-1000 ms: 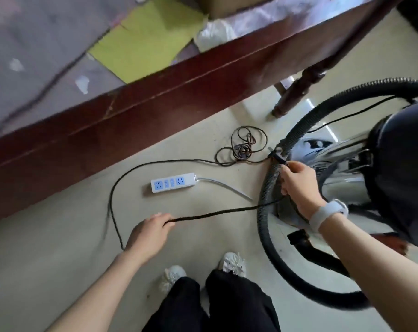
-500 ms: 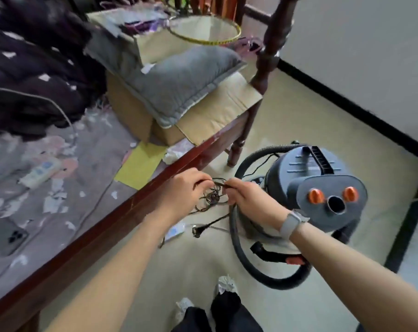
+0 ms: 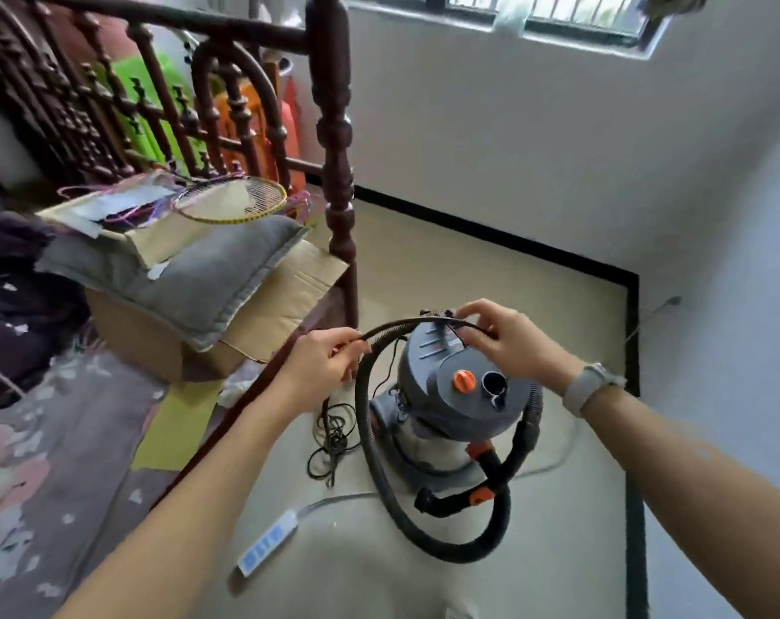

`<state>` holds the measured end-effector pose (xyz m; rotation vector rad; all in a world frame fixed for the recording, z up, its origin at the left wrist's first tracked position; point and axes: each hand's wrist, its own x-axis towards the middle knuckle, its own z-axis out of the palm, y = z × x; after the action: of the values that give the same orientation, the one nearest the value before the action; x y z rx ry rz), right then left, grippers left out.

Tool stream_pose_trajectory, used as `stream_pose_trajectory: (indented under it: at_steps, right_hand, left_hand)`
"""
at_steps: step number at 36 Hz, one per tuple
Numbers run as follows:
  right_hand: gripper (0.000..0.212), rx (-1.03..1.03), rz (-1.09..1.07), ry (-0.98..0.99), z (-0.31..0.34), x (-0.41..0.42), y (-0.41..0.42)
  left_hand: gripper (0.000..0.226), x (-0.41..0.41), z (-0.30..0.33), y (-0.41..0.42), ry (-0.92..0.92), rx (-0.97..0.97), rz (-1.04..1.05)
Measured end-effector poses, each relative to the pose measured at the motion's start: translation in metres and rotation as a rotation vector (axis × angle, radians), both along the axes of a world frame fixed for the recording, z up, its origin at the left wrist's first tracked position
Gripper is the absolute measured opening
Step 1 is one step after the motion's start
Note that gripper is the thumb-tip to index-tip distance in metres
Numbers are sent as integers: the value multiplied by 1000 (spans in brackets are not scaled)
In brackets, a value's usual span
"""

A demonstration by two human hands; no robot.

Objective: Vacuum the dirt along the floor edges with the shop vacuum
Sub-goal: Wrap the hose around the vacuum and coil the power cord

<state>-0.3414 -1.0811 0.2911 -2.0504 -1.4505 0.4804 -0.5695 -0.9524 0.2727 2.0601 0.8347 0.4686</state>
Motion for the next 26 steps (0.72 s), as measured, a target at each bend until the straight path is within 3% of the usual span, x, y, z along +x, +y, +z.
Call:
stream_pose_trajectory:
  at_steps: [4, 7, 10, 14, 19, 26]
  right_hand:
    - [18, 124, 96, -26, 21, 7, -8]
    - [18, 251, 33, -171, 37, 40, -17]
    - [19, 331, -97, -248, 42, 80, -31]
    - [17, 419, -291, -205, 40, 131, -54]
    - [19, 329, -431, -180, 17, 187, -86]
    - [25, 132, -593, -260, -2, 235, -100]
  left_hand:
    - [10, 52, 45, -21, -33, 107, -177]
    - [13, 78, 59, -32, -65, 28, -211]
    - [14, 98, 49, -43, -34, -90, -234]
    - [19, 106, 9, -54, 106, -157, -222]
    - [27, 122, -11, -72, 167, -177, -122]
    - [24, 193, 27, -93, -14, -330, -156]
